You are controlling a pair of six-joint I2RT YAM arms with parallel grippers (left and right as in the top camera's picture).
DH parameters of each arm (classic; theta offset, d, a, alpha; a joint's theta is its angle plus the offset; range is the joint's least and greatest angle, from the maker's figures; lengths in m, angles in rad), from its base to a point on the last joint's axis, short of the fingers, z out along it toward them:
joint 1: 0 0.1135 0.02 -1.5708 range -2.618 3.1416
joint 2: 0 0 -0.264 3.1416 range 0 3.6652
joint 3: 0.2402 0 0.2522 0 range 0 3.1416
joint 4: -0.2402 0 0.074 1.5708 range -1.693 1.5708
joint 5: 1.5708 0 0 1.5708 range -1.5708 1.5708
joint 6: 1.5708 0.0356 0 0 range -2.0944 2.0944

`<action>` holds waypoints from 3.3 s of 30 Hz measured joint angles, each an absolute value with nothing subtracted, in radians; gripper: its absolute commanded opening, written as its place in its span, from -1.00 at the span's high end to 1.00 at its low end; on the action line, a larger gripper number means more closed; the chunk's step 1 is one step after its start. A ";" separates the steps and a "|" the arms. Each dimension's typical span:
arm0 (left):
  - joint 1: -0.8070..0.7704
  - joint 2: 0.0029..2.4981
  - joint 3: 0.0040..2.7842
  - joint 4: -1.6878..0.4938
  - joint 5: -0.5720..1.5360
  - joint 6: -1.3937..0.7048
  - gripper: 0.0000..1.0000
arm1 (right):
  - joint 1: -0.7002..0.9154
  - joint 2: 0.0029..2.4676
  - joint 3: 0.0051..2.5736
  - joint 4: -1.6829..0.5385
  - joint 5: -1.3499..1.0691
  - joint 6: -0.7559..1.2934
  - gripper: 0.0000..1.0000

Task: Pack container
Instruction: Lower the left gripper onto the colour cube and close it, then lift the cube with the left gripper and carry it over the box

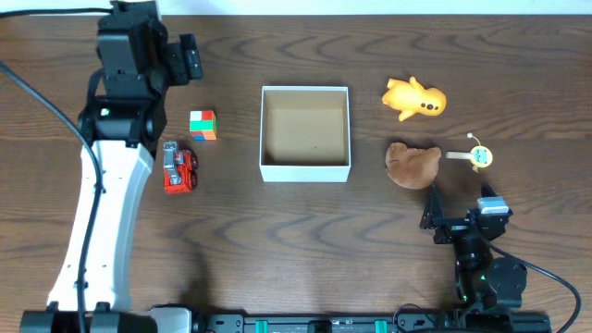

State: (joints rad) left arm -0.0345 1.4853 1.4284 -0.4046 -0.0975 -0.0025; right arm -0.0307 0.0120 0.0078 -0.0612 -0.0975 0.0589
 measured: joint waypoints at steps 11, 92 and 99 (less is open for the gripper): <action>-0.035 1.566 1.431 -0.522 0.024 -0.002 -0.96 | -0.031 0.012 0.008 -0.061 -0.097 0.059 -0.98; 0.007 1.944 1.431 -0.495 0.020 -0.015 0.02 | -0.031 0.012 0.008 -0.061 -0.098 0.059 -0.99; -0.041 1.795 1.431 -0.447 0.085 -0.061 0.18 | -0.031 0.012 0.008 -0.061 -0.097 0.059 -0.98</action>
State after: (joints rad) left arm -0.0414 1.7954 1.4315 -0.4465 0.0849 -0.0608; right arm -0.0307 0.0120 0.0078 -0.0612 -0.0975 0.0589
